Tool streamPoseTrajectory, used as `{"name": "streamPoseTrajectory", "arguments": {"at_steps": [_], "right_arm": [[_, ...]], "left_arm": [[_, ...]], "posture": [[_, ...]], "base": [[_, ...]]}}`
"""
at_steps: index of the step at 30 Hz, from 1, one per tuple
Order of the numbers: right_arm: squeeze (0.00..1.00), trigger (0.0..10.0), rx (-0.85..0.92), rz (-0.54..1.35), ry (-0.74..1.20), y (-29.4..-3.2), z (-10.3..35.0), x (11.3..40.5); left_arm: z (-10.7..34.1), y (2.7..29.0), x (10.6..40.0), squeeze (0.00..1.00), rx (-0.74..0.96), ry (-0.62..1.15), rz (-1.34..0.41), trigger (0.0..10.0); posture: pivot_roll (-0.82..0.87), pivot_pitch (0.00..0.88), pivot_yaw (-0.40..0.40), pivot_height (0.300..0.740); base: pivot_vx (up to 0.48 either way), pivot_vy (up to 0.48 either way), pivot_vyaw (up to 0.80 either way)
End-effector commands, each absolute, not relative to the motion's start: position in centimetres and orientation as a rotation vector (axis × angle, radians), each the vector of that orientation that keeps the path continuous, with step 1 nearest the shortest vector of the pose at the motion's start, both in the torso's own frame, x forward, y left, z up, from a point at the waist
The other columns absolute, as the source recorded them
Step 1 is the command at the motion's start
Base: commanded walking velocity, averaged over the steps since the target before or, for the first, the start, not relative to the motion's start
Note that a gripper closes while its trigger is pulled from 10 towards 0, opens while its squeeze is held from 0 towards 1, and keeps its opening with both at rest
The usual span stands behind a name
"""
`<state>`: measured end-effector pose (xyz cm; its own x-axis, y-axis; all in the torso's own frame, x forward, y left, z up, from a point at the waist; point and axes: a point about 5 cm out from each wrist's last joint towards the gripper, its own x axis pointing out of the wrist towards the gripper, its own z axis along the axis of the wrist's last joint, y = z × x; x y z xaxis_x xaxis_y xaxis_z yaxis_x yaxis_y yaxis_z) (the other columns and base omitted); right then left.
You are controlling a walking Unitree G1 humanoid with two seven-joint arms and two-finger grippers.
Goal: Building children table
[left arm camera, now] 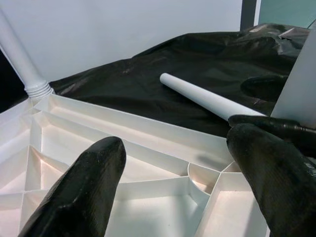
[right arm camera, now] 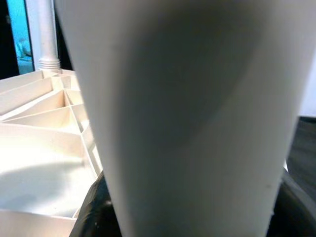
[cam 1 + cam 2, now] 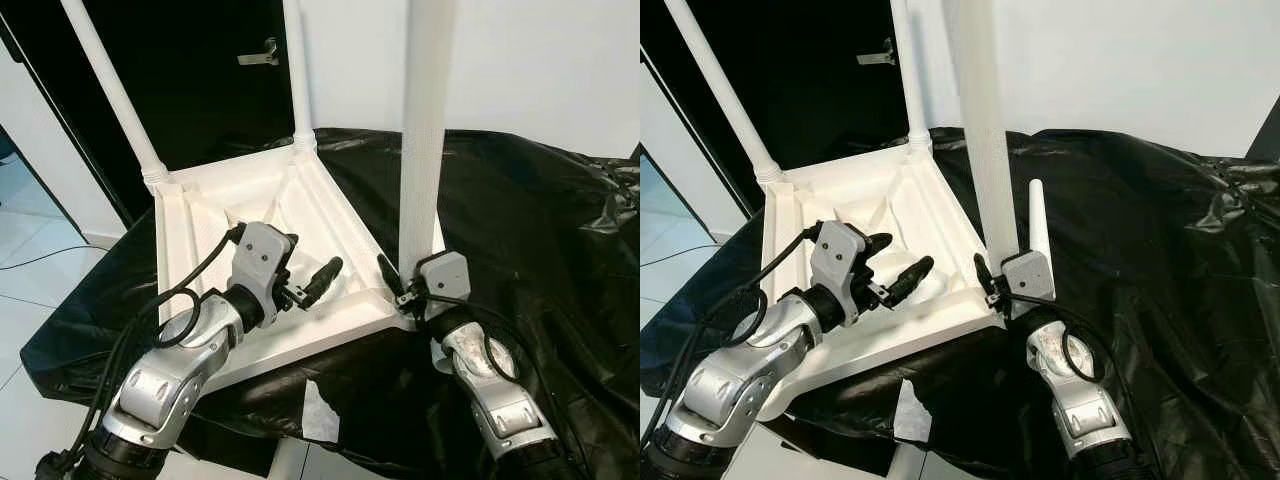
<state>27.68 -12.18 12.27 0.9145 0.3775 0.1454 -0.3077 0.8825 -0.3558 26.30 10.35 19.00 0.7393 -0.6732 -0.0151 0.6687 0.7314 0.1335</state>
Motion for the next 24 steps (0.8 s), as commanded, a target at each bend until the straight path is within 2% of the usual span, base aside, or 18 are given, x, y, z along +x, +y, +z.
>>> {"name": "streamPoseTrajectory", "arguments": {"at_steps": [1,13,17,24], "right_arm": [[0.00,10.0,-0.351,0.391,-0.024,-12.7,8.3,26.6],[0.00,10.0,-0.316,0.406,0.012,-12.9,7.3,26.3],[0.00,10.0,-0.100,0.371,0.052,-12.7,7.7,26.3],[0.00,10.0,-0.028,0.349,0.069,-12.7,7.9,26.7]], "left_arm": [[19.7,10.0,25.8,0.00,0.156,-0.053,-0.869,10.0],[19.8,10.0,25.8,0.00,0.164,-0.058,-0.888,10.0],[19.9,9.9,25.9,0.00,0.163,-0.058,-0.892,10.0],[19.9,9.9,25.8,0.00,0.165,-0.059,-0.899,10.0]], "posture": [[0.03,0.000,0.062,0.740],[0.03,0.000,0.068,0.740],[0.03,0.000,0.069,0.740],[0.02,0.000,0.070,0.740]], "base": [[0.000,0.000,0.00],[0.000,0.000,0.00],[0.000,0.000,0.00],[0.000,0.000,0.00]]}}
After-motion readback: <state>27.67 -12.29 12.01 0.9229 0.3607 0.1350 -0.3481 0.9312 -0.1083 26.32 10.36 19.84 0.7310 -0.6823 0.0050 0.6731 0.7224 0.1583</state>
